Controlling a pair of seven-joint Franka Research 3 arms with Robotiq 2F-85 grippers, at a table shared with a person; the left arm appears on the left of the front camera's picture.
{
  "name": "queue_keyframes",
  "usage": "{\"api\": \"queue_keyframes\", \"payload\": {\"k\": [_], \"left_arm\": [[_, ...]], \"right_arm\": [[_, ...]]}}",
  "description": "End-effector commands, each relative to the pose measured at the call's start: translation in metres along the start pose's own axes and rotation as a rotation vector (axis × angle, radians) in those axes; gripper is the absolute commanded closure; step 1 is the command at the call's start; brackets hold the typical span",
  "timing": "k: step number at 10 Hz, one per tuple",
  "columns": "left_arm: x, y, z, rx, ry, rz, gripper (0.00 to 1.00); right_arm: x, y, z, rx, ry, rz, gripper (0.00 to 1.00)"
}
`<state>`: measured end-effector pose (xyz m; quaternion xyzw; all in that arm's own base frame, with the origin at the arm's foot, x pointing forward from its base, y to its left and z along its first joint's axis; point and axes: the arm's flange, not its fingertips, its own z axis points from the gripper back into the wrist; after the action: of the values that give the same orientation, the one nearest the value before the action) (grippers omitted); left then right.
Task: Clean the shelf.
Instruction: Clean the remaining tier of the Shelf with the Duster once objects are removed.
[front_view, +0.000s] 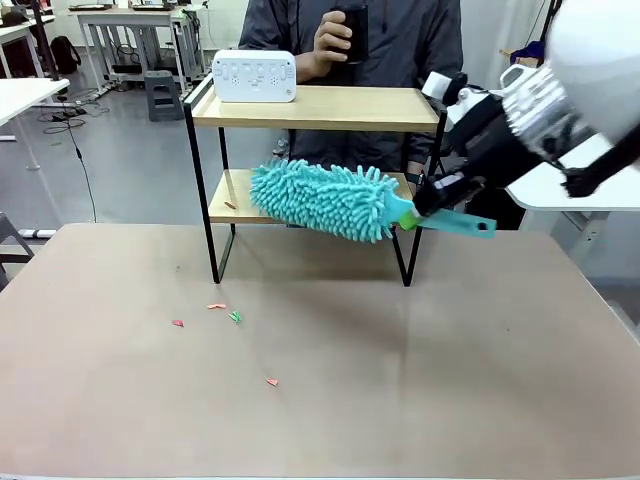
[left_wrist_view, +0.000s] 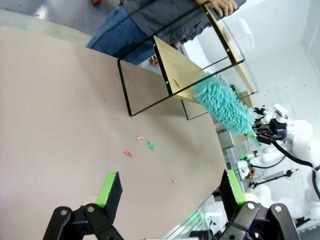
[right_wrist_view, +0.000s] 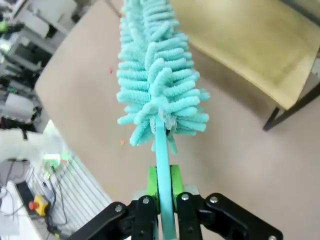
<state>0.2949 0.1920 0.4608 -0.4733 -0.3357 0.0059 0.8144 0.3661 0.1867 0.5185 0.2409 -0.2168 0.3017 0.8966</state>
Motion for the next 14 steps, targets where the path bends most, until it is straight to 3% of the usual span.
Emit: {"api": "queue_keyframes", "payload": {"k": [1,5,9,11,13,14], "left_arm": [[0.000,-0.001,-0.001,-0.016,-0.021,-0.020,0.00],[0.000,-0.001,-0.001,-0.016,-0.021,-0.020,0.00],[0.000,-0.001,-0.001,-0.016,-0.021,-0.020,0.00],[0.000,-0.001,-0.001,-0.016,-0.021,-0.020,0.00],[0.000,-0.001,-0.001,-0.016,-0.021,-0.020,0.00],[0.000,-0.001,-0.001,-0.016,-0.021,-0.020,0.00]], "right_arm": [[0.016,0.003,-0.009,-0.014,-0.106,-0.030,0.87],[0.029,0.004,-0.044,0.079,-0.050,-0.075,0.87],[0.040,0.022,-0.057,0.128,0.010,-0.014,0.87],[0.034,0.017,-0.042,0.193,0.074,0.068,0.87],[0.009,0.012,0.007,0.174,0.230,0.125,0.87],[-0.006,0.017,0.033,0.239,0.265,0.196,0.87]]}}
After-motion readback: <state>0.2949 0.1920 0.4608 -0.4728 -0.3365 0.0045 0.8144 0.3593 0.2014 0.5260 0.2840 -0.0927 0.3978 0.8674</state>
